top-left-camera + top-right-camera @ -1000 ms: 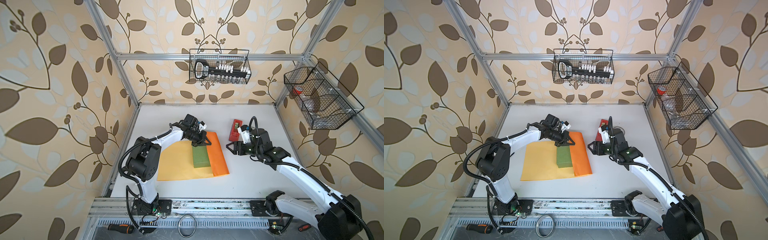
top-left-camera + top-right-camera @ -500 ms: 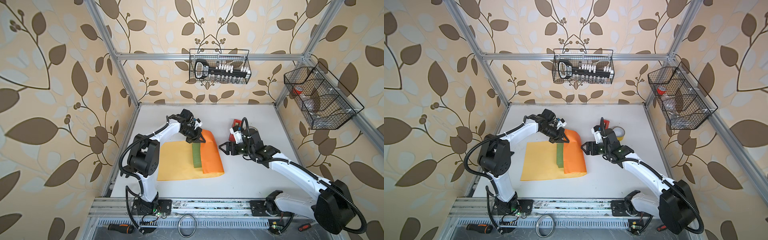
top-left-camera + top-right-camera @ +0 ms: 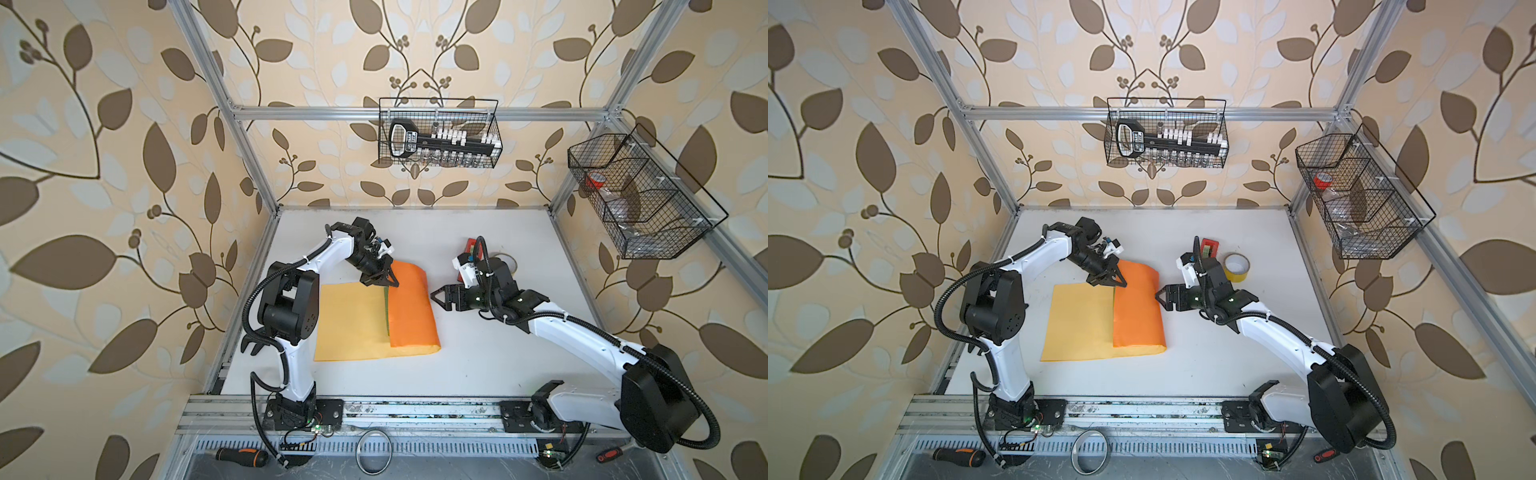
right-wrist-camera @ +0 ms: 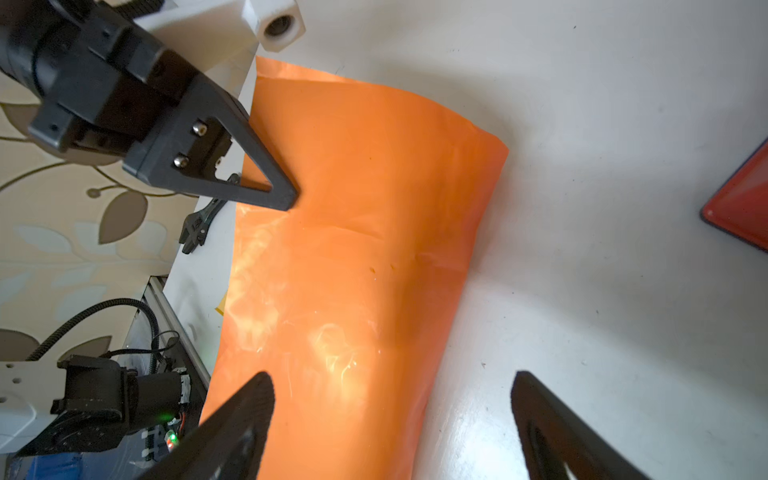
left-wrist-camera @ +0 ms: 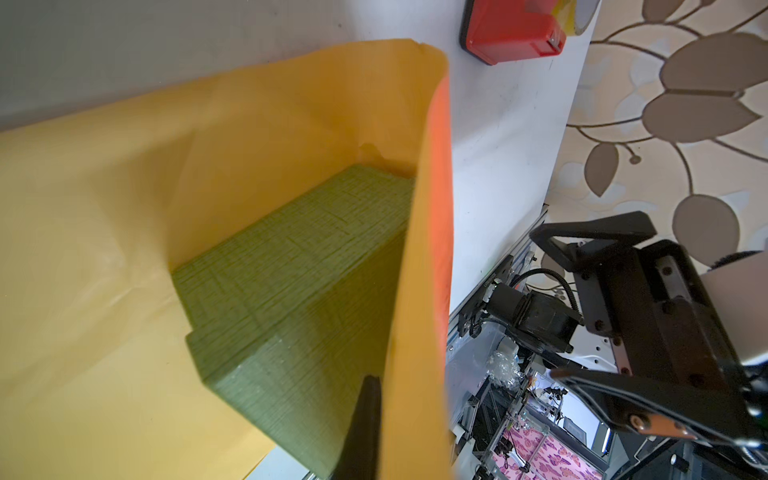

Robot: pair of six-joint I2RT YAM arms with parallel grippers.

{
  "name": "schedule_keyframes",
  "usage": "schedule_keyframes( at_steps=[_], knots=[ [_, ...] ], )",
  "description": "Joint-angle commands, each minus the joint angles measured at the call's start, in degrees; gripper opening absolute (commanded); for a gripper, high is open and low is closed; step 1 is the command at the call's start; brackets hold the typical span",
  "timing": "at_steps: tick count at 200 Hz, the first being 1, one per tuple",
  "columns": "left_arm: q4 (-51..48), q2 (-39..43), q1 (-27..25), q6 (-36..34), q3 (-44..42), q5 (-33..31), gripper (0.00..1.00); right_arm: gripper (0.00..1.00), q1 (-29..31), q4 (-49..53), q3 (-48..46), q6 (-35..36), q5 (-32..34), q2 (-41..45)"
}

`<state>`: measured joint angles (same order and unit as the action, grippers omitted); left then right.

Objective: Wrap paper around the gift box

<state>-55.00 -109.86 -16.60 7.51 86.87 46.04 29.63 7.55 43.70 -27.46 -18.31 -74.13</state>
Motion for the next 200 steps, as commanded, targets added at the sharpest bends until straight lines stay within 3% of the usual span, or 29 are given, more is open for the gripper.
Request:
schedule_keyframes(
  at_steps=[1,164,200],
  knots=[
    [-2.5,0.2,0.7,-2.8,1.2,1.3,0.0,0.96,0.6,-2.6,-0.5,-1.1,-1.7,-2.2],
    [-2.2,-0.1,1.6,-2.7,-1.2,-1.1,0.0,1.0,4.8,-8.2,3.3,-4.3,0.6,-18.0],
    [0.4,3.0,2.5,0.9,-3.7,-4.6,0.33,0.99,5.3,-8.2,2.5,-4.0,2.1,-18.9]
  ],
)
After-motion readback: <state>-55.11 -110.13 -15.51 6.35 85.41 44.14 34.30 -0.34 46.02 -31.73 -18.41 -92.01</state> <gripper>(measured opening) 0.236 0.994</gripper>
